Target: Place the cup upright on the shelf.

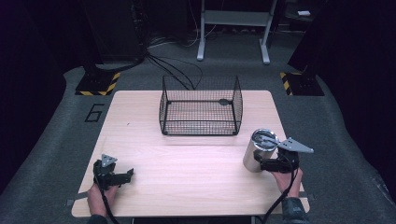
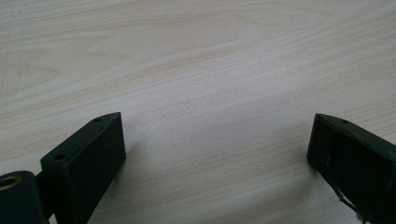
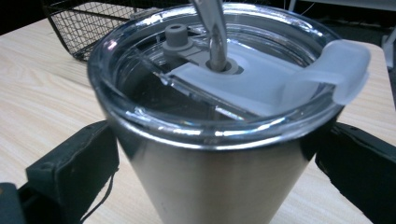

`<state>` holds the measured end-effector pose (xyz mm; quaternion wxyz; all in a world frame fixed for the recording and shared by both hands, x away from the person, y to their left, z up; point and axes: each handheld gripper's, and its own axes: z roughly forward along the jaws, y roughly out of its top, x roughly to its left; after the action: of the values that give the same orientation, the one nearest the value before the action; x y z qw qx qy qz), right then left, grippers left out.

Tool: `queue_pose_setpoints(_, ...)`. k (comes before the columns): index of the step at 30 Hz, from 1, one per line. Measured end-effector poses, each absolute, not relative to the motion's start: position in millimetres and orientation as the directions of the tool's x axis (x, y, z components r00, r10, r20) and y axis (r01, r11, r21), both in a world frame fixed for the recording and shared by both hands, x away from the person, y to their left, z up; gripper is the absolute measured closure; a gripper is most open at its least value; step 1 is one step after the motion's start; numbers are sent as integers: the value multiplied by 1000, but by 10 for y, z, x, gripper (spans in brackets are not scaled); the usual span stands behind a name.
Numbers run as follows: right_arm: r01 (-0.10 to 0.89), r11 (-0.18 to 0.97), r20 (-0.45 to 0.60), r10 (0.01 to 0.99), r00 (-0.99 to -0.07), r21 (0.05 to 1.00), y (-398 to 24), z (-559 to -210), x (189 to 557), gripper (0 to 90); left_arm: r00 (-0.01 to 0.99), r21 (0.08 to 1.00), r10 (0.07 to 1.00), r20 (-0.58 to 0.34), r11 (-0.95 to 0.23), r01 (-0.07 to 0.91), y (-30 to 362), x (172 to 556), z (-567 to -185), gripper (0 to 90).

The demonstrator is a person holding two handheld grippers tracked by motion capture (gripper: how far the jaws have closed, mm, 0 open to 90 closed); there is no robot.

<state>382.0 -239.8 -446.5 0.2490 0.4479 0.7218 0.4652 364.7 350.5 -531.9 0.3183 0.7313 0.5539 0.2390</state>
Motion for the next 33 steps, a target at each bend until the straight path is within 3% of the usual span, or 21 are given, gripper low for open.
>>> queue_pose_setpoints(33, 368, 164, 22, 892, -452, 915, -2322, -4518, 3848, 35, 272, 730, 962, -3, -183, 658, 3505, 3647, -5319, 44)
